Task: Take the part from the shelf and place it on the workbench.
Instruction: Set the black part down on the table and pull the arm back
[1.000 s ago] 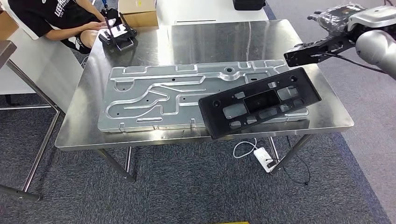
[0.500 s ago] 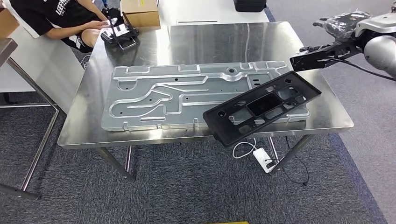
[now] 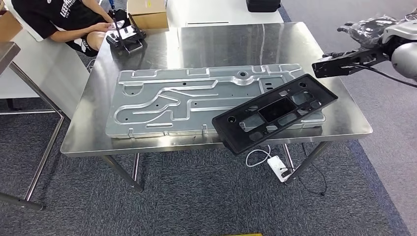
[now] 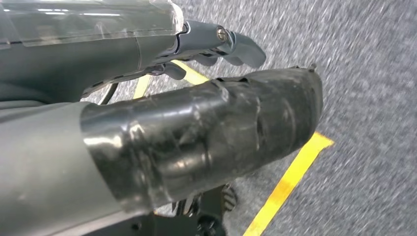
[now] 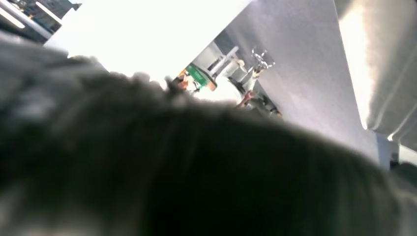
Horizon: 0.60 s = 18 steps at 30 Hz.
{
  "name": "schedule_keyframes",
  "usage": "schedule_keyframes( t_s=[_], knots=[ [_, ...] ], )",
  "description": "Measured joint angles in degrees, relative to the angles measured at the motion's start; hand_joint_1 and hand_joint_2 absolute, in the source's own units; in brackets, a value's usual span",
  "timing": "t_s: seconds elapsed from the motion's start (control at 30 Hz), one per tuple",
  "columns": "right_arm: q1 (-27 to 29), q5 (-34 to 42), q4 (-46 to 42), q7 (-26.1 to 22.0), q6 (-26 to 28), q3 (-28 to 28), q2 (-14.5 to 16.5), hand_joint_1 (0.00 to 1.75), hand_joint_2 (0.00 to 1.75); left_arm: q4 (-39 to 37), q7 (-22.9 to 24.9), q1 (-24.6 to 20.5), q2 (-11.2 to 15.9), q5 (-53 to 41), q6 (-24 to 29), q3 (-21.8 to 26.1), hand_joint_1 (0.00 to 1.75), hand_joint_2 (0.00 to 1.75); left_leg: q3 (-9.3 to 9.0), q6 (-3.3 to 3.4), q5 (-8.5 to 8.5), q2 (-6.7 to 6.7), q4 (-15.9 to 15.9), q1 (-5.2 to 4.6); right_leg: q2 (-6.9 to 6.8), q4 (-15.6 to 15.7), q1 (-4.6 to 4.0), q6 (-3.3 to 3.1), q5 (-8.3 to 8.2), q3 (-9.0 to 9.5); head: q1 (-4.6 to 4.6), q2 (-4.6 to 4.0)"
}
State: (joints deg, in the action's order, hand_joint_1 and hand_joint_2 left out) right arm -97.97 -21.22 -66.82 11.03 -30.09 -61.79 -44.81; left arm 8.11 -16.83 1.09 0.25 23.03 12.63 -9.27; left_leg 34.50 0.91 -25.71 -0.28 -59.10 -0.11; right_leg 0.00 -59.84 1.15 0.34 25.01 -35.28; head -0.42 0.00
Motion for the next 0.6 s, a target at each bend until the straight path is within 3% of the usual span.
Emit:
schedule_keyframes(
  t_s=[0.07, 0.13, 0.17, 0.2, 0.23, 0.3, 0.37, 0.5, 0.53, 0.6],
  knots=[
    [-0.1, 0.1, -0.2, 0.1, -0.3, 0.0, -0.1, 0.0, 0.0, 0.0, 0.0, 0.0, 0.0, 0.1, -0.4, 0.0, 0.0, 0.0, 1.46, -0.53, -2.87, 0.03, -3.7, 0.14, -0.15, 0.3, 0.22, -0.76, -0.49, -0.14, -0.01, 0.0],
    [-0.2, 0.1, -0.5, 0.1, -0.7, 0.0, -0.1, 0.0, 0.0, 0.0, -0.1, 0.0, 0.0, 0.3, -0.7, 0.0, 0.0, 0.0, 4.36, -0.95, -7.09, 0.08, -11.0, 0.35, -0.16, 0.3, 0.13, -1.2, -0.79, -0.61, -0.02, 0.0],
    [-0.2, 0.1, -0.7, 0.2, -1.0, 0.0, -0.1, 0.0, 0.0, 0.0, -0.1, 0.0, 0.0, 0.4, -1.0, 0.0, 0.0, 0.0, 5.59, -1.06, -8.39, 0.09, -14.1, 0.39, -0.15, 0.3, 0.09, -1.26, -0.91, -0.87, -0.02, 0.0],
    [-0.3, 0.1, -0.8, 0.2, -1.3, 0.0, -0.1, 0.0, 0.0, 0.0, -0.1, 0.0, -0.1, 0.4, -1.2, 0.0, 0.0, 0.0, 5.94, -1.09, -8.64, 0.09, -15.5, 0.41, -0.15, 0.2, 0.08, -1.27, -1.02, -1.13, -0.02, 0.0],
    [-0.4, 0.1, -0.9, 0.2, -1.6, 0.0, -0.1, 0.0, 0.0, 0.0, -0.1, 0.0, -0.1, 0.5, -1.5, 0.0, 0.0, 0.0, 5.22, -1.03, -7.85, 0.09, -14.7, 0.41, -0.15, 0.0, 0.07, -1.22, -1.13, -1.36, -0.02, 0.0],
    [-0.9, 0.1, -1.2, 0.3, -2.2, 0.0, -0.1, 0.0, 0.0, 0.0, -0.1, 0.0, -0.1, 0.8, -1.9, 0.0, 0.0, 0.0, 0.98, -0.57, -4.67, 0.09, -7.5, 0.38, -0.16, -0.3, 0.06, -1.0, -1.33, -1.71, -0.02, 0.0],
    [-1.6, 0.1, -1.5, 0.3, -2.8, 0.0, -0.3, 0.0, 0.0, 0.0, 0.0, -0.1, 0.0, 0.9, -2.2, 0.0, 0.0, 0.0, -2.55, -0.06, -2.77, 0.13, -1.2, 0.13, -0.19, -0.4, -0.06, -0.51, -1.65, -1.97, -0.02, 0.0],
    [-2.5, 0.1, -2.0, 0.3, -3.6, -0.1, -0.7, 0.0, 0.0, 0.0, 0.0, -0.1, 0.0, 1.0, -2.7, 0.0, 0.0, 0.0, -2.6, 0.85, -1.1, 0.19, 1.0, 0.03, -0.19, 0.0, -0.05, 0.89, -2.47, -2.36, 0.01, 0.0],
    [-2.8, 0.1, -2.0, 0.3, -3.8, -0.2, -0.9, 0.0, 0.0, 0.0, 0.1, -0.1, 0.0, 1.0, -2.8, 0.0, 0.0, 0.0, -2.32, 1.23, -0.41, 0.32, 1.5, 0.16, -0.12, -0.6, -0.04, 1.13, -1.57, -2.77, 0.05, 0.0],
    [-3.4, 0.1, -2.1, 0.3, -4.1, -0.3, -1.3, 0.0, 0.0, 0.0, 0.1, -0.1, 0.0, 1.1, -3.0, 0.0, 0.0, 0.0, -1.47, 1.84, 0.86, 0.63, 2.1, 0.3, 0.02, -5.2, 0.1, 1.53, 2.85, -4.46, 0.15, 0.0]
  ],
)
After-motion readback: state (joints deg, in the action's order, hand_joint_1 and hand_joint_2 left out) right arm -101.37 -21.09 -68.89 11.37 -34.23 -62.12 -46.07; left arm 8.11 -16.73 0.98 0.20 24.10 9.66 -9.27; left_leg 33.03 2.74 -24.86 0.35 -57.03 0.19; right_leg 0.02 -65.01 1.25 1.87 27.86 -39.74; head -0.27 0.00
